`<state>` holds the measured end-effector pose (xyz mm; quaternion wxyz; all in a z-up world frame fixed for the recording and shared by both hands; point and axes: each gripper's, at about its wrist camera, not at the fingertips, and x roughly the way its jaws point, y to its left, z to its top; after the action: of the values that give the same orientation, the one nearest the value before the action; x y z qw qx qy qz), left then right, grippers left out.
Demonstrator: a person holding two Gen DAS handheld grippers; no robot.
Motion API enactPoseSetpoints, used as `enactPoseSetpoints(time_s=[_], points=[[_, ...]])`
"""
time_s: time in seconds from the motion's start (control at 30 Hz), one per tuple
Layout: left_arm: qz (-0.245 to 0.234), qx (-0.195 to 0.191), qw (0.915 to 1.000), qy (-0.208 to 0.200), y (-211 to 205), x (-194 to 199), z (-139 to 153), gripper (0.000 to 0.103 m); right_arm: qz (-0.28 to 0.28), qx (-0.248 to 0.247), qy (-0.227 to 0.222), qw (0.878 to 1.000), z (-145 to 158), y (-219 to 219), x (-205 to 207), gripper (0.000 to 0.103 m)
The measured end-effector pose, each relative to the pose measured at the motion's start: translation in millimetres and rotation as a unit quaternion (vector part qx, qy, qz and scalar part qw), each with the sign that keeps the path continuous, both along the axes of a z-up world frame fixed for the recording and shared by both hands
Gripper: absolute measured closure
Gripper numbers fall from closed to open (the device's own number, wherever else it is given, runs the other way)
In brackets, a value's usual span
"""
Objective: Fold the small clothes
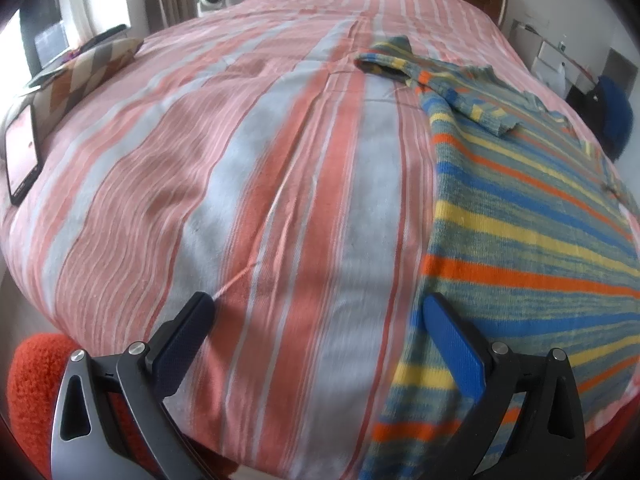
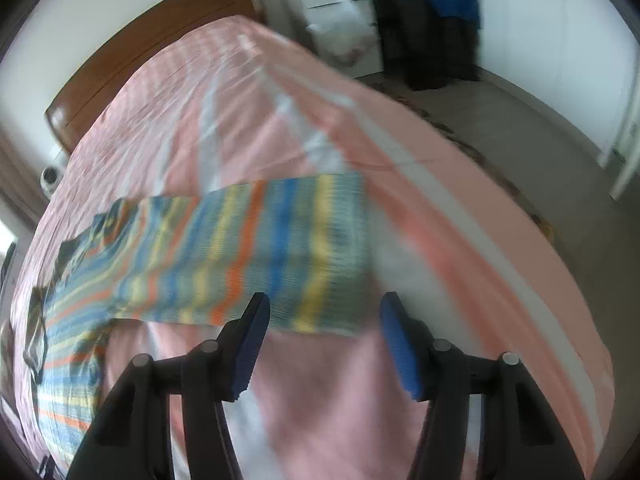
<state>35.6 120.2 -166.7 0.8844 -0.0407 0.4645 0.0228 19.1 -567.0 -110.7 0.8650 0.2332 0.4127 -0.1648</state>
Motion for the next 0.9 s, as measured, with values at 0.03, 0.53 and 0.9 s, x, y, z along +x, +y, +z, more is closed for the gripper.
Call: enactPoseSetpoints(time_s=[0.03, 0.53, 0.9], points=[[-0.002, -0.003, 1.0, 0.006, 1.4, -0.1, 2.3, 0.001, -0.005, -0.012, -0.002, 1.0, 4.3, 1.0, -9.1, 0.046], [-0.281, 0.071, 0.9559, -0.05, -119.1, 80.7, 107.0, 0.001, 0.083, -0.029, -0.096, 0.991, 14.3, 137.4, -104.5, 0.043], [-0.193, 0.01, 0.9802, 0.042, -109.0, 181.4, 37.3, 0.095, 0.137, -0.065, -0.094, 0.984, 2.2, 181.0, -110.5, 0.043]])
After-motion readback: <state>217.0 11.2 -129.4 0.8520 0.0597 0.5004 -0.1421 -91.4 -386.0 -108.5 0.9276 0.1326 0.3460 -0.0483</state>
